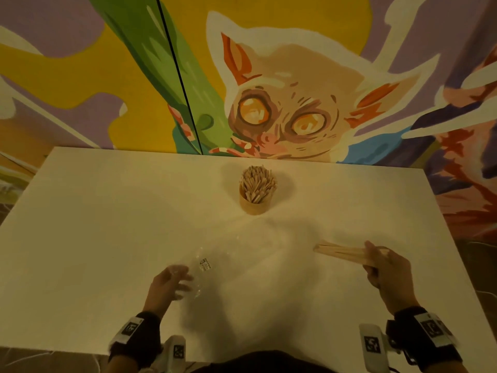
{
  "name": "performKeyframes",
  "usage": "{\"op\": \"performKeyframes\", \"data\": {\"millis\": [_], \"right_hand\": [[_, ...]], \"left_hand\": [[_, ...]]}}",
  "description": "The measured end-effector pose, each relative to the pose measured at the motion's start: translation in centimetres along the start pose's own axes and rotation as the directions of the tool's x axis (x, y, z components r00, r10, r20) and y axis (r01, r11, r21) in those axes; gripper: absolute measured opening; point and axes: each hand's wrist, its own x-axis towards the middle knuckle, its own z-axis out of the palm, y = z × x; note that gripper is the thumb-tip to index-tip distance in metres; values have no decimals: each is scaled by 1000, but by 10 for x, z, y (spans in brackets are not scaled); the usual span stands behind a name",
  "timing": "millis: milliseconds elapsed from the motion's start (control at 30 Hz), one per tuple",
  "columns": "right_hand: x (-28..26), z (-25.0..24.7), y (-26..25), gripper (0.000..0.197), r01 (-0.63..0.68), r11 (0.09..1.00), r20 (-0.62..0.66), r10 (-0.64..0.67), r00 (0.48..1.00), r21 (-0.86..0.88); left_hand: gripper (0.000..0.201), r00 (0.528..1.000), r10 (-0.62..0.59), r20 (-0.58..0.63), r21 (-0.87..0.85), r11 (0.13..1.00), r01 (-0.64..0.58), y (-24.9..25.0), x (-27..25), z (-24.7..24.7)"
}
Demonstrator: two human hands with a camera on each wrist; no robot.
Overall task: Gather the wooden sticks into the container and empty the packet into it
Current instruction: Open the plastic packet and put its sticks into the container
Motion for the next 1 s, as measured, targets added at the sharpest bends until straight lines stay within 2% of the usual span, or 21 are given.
{"op": "performKeyframes", "data": {"millis": [67,167,267,333,400,433,500,567,600,667,767,900,1000], "right_hand": [[-1,1,3,35,-6,1000,5,6,1000,-1],[-6,13,5,39,29,999,52,-27,998,-41],[-16,39,3,44,96,990,157,-79,984,-103],[-24,58,1,44,120,987,243,-91,966,-109],[-32,77,-4,44,113,990,320,-79,944,-88],[-35,86,-6,42,101,992,352,-68,933,-77],[-42,102,-13,38,94,993,416,-58,907,-66],[-46,114,-21,35,108,992,458,-68,886,-61],[-48,119,-24,34,118,991,470,-77,880,-59],[-51,126,-27,28,126,990,475,-82,876,-63],[-55,128,-22,22,118,989,496,-58,866,-90],[-57,126,-18,25,106,988,535,-31,844,-110],[-52,128,-26,7,165,977,486,-79,870,-137]], "left_hand": [[45,997,32,-68,135,991,-22,-8,2,-2],[56,968,138,-209,334,941,-62,-6,4,-2],[59,895,373,-244,507,836,-210,11,0,7],[47,857,487,-168,511,786,-347,29,-8,23],[34,869,494,15,394,796,-459,47,-21,45],[36,863,486,138,363,786,-501,54,-28,57],[53,806,474,355,372,719,-587,65,-41,81],[61,748,426,510,403,650,-645,69,-49,104],[57,729,387,565,432,613,-661,69,-52,113],[38,721,353,597,488,554,-675,64,-53,124],[16,726,398,561,518,514,-683,56,-51,125],[18,725,384,572,485,554,-676,55,-52,120],[21,721,384,576,464,573,-676,62,-50,118]]}}
